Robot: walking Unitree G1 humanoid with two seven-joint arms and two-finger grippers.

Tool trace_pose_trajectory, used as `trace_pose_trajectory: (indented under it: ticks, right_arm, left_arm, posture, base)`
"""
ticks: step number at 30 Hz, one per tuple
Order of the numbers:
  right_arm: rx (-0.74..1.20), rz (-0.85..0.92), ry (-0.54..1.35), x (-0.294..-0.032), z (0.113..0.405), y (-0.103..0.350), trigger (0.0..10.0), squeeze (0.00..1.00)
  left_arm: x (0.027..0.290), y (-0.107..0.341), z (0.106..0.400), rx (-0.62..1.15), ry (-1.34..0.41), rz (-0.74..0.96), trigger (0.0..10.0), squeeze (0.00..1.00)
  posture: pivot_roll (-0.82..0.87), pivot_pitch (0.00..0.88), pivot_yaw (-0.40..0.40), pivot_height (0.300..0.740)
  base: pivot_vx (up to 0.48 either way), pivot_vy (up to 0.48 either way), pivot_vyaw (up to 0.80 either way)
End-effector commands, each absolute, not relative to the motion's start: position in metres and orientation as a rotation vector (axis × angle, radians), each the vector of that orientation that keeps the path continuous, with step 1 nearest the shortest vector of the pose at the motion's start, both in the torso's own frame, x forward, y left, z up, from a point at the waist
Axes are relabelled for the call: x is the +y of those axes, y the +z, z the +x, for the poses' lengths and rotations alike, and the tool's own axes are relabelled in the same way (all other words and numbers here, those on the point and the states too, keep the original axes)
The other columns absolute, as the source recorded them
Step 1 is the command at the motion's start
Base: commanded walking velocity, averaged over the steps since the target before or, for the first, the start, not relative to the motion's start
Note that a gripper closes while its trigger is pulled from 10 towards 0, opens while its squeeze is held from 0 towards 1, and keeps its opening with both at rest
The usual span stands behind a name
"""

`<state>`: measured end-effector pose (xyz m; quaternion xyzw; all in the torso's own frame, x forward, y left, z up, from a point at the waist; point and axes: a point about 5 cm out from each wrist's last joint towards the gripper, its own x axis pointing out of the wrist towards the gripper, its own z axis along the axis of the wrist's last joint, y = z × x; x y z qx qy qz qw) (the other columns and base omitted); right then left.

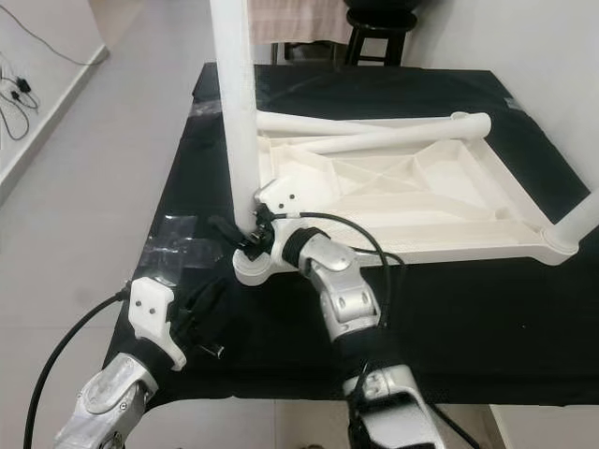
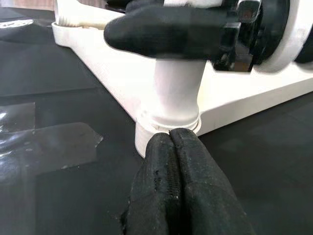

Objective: Building children table

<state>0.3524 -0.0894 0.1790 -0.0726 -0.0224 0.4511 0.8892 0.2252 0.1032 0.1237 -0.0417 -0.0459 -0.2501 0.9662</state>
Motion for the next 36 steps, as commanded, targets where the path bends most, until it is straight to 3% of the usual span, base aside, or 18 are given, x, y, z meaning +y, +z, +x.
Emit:
trace_pose_trajectory:
  ticks: [1, 5, 6, 7, 8, 9, 17, 21, 22, 23, 24, 26, 28, 29, 34, 35, 36]
  right_arm:
    - [-0.046, -0.136, 0.987, -0.095, 0.357, 0.180, 10.0, 0.00]
    - [-0.036, -0.142, 1.020, -0.098, 0.361, 0.182, 10.0, 0.00]
    - [-0.029, -0.142, 1.042, -0.100, 0.363, 0.183, 2.9, 0.00]
    - [-0.024, -0.137, 1.059, -0.102, 0.364, 0.183, 1.4, 0.00]
    - [-0.024, -0.137, 1.059, -0.102, 0.364, 0.183, 1.4, 0.00]
    - [-0.014, -0.131, 1.058, -0.107, 0.366, 0.183, 0.0, 0.00]
    - [0.014, -0.104, 0.978, -0.139, 0.365, 0.170, 0.0, 0.00]
    - [0.069, -0.174, 0.857, -0.152, 0.358, 0.152, 0.0, 0.00]
    - [0.146, -0.191, 0.584, -0.156, 0.356, 0.135, 0.0, 0.00]
    - [0.146, -0.191, 0.584, -0.156, 0.356, 0.135, 0.0, 0.00]
    - [0.196, -0.213, 0.382, -0.162, 0.352, 0.124, 0.0, 0.00]
    - [0.254, -0.165, 0.236, -0.150, 0.318, 0.103, 0.0, 0.00]
    - [0.255, -0.143, 0.250, -0.146, 0.310, 0.101, 0.0, 0.00]
    - [0.232, -0.146, 0.319, -0.128, 0.300, 0.102, 0.0, 0.00]
    - [0.192, -0.167, 0.405, -0.110, 0.301, 0.107, 0.0, 0.00]
    - [0.172, -0.181, 0.420, -0.105, 0.306, 0.111, 6.9, 0.00]
    - [0.160, -0.182, 0.426, -0.104, 0.312, 0.115, 10.0, 0.00]
  left_arm:
    - [0.104, 0.120, 0.224, -0.079, -0.493, -0.078, 10.0, 0.00]
    - [0.103, 0.120, 0.224, -0.078, -0.490, -0.071, 10.0, 0.00]
    - [0.103, 0.119, 0.224, -0.079, -0.488, -0.063, 10.0, 0.00]
    - [0.103, 0.119, 0.223, -0.079, -0.485, -0.056, 10.0, 0.00]
    - [0.103, 0.119, 0.223, -0.079, -0.485, -0.056, 10.0, 0.00]
    - [0.102, 0.119, 0.222, -0.080, -0.481, -0.044, 10.0, 0.00]
    - [0.103, 0.119, 0.220, -0.083, -0.478, -0.011, 10.0, 0.00]
    - [0.104, 0.119, 0.219, -0.078, -0.483, -0.016, 10.0, 0.00]
    - [0.106, 0.119, 0.219, -0.077, -0.483, -0.018, 10.0, 0.00]
    - [0.106, 0.119, 0.219, -0.077, -0.483, -0.018, 10.0, 0.00]
    - [0.107, 0.120, 0.218, -0.076, -0.483, -0.018, 10.0, 0.00]
    - [0.108, 0.120, 0.218, -0.074, -0.482, -0.020, 10.0, 0.00]
    - [0.108, 0.120, 0.219, -0.074, -0.482, -0.019, 10.0, 0.00]
    - [0.109, 0.120, 0.219, -0.074, -0.481, -0.017, 10.0, 0.00]
    - [0.110, 0.120, 0.219, -0.068, -0.490, -0.020, 10.0, 0.00]
    - [0.110, 0.119, 0.219, -0.065, -0.493, -0.022, 10.0, 0.00]
    - [0.110, 0.119, 0.220, -0.064, -0.493, -0.024, 10.0, 0.00]
  posture:
    - [0.09, 0.113, -0.041, 0.740]
    - [0.09, 0.110, -0.039, 0.740]
    - [0.09, 0.110, -0.038, 0.740]
    - [0.10, 0.108, -0.036, 0.740]
    - [0.10, 0.108, -0.036, 0.740]
    - [0.10, 0.106, -0.035, 0.740]
    - [0.09, 0.110, -0.027, 0.740]
    - [0.09, 0.117, -0.023, 0.740]
    - [0.08, 0.125, -0.021, 0.740]
    - [0.08, 0.125, -0.021, 0.740]
    - [0.08, 0.125, -0.021, 0.740]
    - [0.08, 0.134, -0.017, 0.740]
    - [0.08, 0.134, -0.017, 0.740]
    - [0.05, 0.140, 0.011, 0.740]
    - [0.05, 0.135, 0.006, 0.740]
    - [0.05, 0.129, 0.009, 0.740]
    - [0.05, 0.129, 0.009, 0.740]
  base:
    - [0.000, 0.000, 0.00]
    - [0.000, 0.000, 0.00]
    - [0.000, 0.000, 0.00]
    - [0.000, 0.000, 0.00]
    - [0.000, 0.000, 0.00]
    - [0.000, 0.000, 0.00]
    - [0.000, 0.000, 0.00]
    - [0.000, 0.000, 0.00]
    - [0.000, 0.000, 0.00]
    - [0.000, 0.000, 0.00]
    - [0.000, 0.000, 0.00]
    - [0.000, 0.000, 0.00]
    - [0.000, 0.000, 0.00]
    - [0.000, 0.000, 0.00]
    - [0.000, 0.000, 0.00]
    - [0.000, 0.000, 0.00]
    - [0.000, 0.000, 0.00]
